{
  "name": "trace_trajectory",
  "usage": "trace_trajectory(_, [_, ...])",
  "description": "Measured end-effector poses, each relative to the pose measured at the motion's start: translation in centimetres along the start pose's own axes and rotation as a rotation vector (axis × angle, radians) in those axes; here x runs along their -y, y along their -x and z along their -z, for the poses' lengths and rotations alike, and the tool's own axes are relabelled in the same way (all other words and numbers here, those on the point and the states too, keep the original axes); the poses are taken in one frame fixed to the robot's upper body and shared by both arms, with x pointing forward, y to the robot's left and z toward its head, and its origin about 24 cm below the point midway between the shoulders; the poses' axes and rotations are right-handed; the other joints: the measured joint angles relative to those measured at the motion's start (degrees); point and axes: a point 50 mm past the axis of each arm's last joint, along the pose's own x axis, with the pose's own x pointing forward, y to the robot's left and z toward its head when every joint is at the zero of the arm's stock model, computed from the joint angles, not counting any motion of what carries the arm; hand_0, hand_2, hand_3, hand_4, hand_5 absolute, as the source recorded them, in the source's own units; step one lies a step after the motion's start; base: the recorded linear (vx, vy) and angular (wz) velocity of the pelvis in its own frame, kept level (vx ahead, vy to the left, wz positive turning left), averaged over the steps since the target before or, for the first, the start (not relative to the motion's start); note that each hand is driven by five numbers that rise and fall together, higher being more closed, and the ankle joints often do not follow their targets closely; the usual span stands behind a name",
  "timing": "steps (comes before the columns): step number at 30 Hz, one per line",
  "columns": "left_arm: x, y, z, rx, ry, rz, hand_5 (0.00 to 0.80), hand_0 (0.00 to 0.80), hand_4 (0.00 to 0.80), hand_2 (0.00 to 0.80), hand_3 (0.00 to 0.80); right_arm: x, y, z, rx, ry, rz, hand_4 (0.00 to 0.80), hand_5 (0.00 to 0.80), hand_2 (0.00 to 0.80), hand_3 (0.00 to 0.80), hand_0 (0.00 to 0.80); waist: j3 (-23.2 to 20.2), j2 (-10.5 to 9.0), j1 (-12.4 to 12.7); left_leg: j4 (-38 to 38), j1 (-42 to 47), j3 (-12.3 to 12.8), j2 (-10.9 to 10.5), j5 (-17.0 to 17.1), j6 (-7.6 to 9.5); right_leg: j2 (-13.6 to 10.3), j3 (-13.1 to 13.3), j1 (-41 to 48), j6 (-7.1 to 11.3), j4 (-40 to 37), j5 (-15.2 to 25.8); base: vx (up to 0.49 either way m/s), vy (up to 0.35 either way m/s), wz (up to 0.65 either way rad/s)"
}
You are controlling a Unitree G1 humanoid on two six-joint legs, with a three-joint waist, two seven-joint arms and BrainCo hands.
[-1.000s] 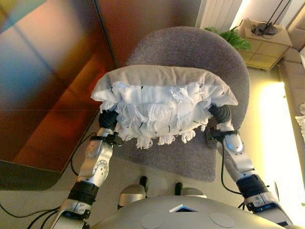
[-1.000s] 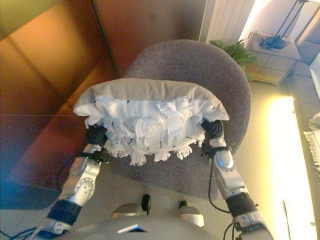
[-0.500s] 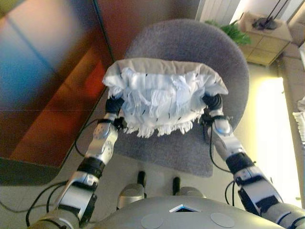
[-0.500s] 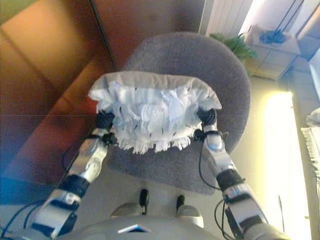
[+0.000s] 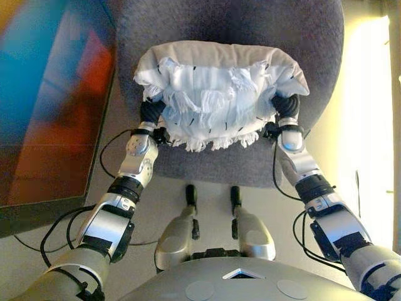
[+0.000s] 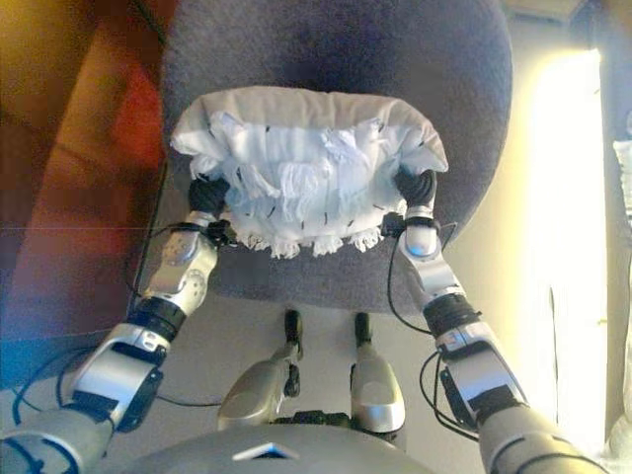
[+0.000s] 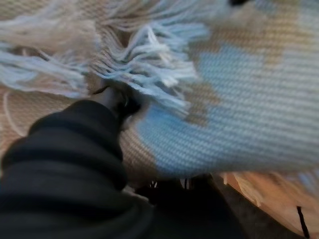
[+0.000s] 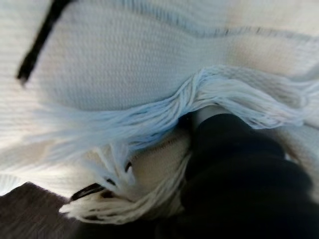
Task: Pick up the cushion and take it to the sofa
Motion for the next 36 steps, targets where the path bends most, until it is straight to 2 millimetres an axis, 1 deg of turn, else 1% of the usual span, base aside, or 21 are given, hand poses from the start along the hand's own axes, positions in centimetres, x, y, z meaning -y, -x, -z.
trace_trajectory(3, [0.1, -0.9, -0.8, 0.019, -0.013, -0.011, 0.800, 0.800, 0.800, 0.800, 0.800, -0.3, -1.1, -1.1, 0.026, 0.008, 0.004, 0.800, 0.800, 0.800, 0.800, 0.800, 1.6, -0.27, -0.3, 0.0, -0.9, 1.6, 0.2, 0.0, -0.02, 0.2, 1.0, -1.6, -0.07, 0.0, 0.6, -0.049, 0.030, -0.22])
trace_trajectory(5, [0.3, -1.8, -2.0, 0.059, -0.013, -0.020, 0.800, 0.800, 0.800, 0.800, 0.800, -0.6, -1.7, -2.2, 0.057, 0.002, 0.007, 0.800, 0.800, 0.800, 0.800, 0.800, 2.9, -0.32, -1.0, 0.0, -1.6, 2.0, 0.3, 0.1, 0.03, 0.3, 1.3, -2.4, -0.13, 0.0, 0.9, -0.030, 0.035, -0.15])
trace_trajectory(8, [0.4, -2.6, -3.4, 0.104, -0.018, -0.036, 0.800, 0.800, 0.800, 0.800, 0.800, -1.0, -2.3, -3.3, 0.088, -0.008, -0.002, 0.800, 0.800, 0.800, 0.800, 0.800, 4.1, -0.35, -1.5, 0.0, -2.3, 2.8, 0.4, 0.1, 0.03, 0.4, 2.2, -3.5, -0.07, 0.0, 1.1, -0.018, 0.030, -0.13])
trace_trajectory(13, [0.4, -4.3, -5.3, 0.132, -0.026, -0.080, 0.800, 0.800, 0.800, 0.800, 0.800, -1.8, -3.9, -5.1, 0.116, 0.002, -0.009, 0.800, 0.800, 0.800, 0.800, 0.800, 5.2, -0.23, -1.7, 0.0, -3.5, 3.0, 0.4, 0.1, 0.06, 0.4, 2.4, -4.8, -0.08, 0.1, 1.4, 0.001, 0.015, -0.03])
trace_trajectory(17, [0.4, -5.1, -6.5, 0.155, 0.003, -0.118, 0.800, 0.800, 0.800, 0.800, 0.800, -2.4, -4.9, -7.0, 0.157, 0.010, -0.028, 0.800, 0.800, 0.800, 0.800, 0.800, 5.5, -0.21, -1.6, 0.0, -5.1, 3.0, 0.4, 0.2, 0.11, 0.4, 2.4, -6.5, -0.08, 0.1, 1.5, 0.008, 0.004, 0.00])
trace_trajectory(20, [0.5, -5.6, -7.2, 0.169, 0.004, -0.132, 0.800, 0.800, 0.800, 0.800, 0.800, -2.7, -5.6, -8.4, 0.183, 0.014, -0.039, 0.800, 0.800, 0.800, 0.800, 0.800, 6.9, -0.20, -1.5, 0.0, -5.1, 3.0, 0.3, 0.2, 0.12, 0.4, 2.3, -6.5, -0.07, 0.1, 1.5, 0.034, 0.008, 0.02])
trace_trajectory(22, [0.8, -5.9, -7.8, 0.181, 0.003, -0.134, 0.800, 0.800, 0.800, 0.800, 0.800, -2.7, -6.3, -9.3, 0.185, 0.010, -0.036, 0.800, 0.800, 0.800, 0.800, 0.800, 7.8, -0.16, -1.4, 0.0, -5.2, 2.9, 0.3, 0.2, 0.12, 0.3, 2.3, -6.5, -0.07, 0.1, 1.5, 0.042, -0.005, 0.02])
trace_trajectory(26, [1.0, -6.7, -9.1, 0.197, 0.005, -0.140, 0.800, 0.800, 0.800, 0.800, 0.800, -2.4, -7.2, -10.6, 0.195, 0.025, -0.043, 0.800, 0.800, 0.800, 0.800, 0.800, 7.9, -0.05, -1.5, 0.0, -6.7, 2.8, 0.3, 0.5, 0.18, 0.3, 2.1, -7.9, -0.02, 0.1, 1.6, 0.032, 0.004, 0.01])
trace_trajectory(27, [1.1, -6.9, -9.5, 0.200, 0.001, -0.143, 0.480, 0.480, 0.480, 0.480, 0.480, -2.4, -7.4, -10.9, 0.194, 0.022, -0.047, 0.800, 0.800, 0.800, 0.800, 0.800, 7.9, -0.01, -1.5, 0.0, -7.2, 2.8, 0.3, 0.5, 0.20, 0.3, 2.1, -8.4, -0.03, 0.1, 1.7, 0.000, 0.000, 0.00])
trace_trajectory(28, [1.2, -7.1, -9.7, 0.198, 0.000, -0.144, 0.000, 0.000, 0.000, 0.000, 0.000, -2.3, -7.7, -11.1, 0.187, 0.022, -0.044, 0.800, 0.800, 0.800, 0.800, 0.800, 7.9, 0.05, -1.5, 0.0, -7.4, 2.7, 0.3, 0.6, 0.21, 0.3, 2.0, -8.6, -0.03, 0.1, 1.7, 0.032, 0.006, 0.03])
trace_trajectory(29, [1.3, -7.3, -9.9, 0.190, 0.000, -0.144, 0.000, 0.000, 0.000, 0.000, 0.000, -2.1, -7.9, -11.2, 0.181, 0.026, -0.035, 0.000, 0.000, 0.000, 0.000, 0.000, 8.0, 0.13, -1.4, 0.1, -7.5, 2.7, 0.3, 0.6, 0.21, 0.3, 1.9, -8.6, -0.03, 0.1, 1.7, 0.031, 0.009, 0.05])
trace_trajectory(36, [0.4, -8.1, -11.5, 0.182, 0.010, -0.212, 0.000, 0.000, 0.000, 0.000, 0.000, -1.8, -8.6, -12.7, 0.186, 0.031, -0.045, 0.000, 0.000, 0.000, 0.000, 0.000, 8.1, 0.38, -1.3, 0.1, -9.2, 2.7, 0.3, 0.9, 0.30, 0.3, 1.4, -10.2, -0.05, 0.1, 1.8, 0.013, 0.000, 0.03])
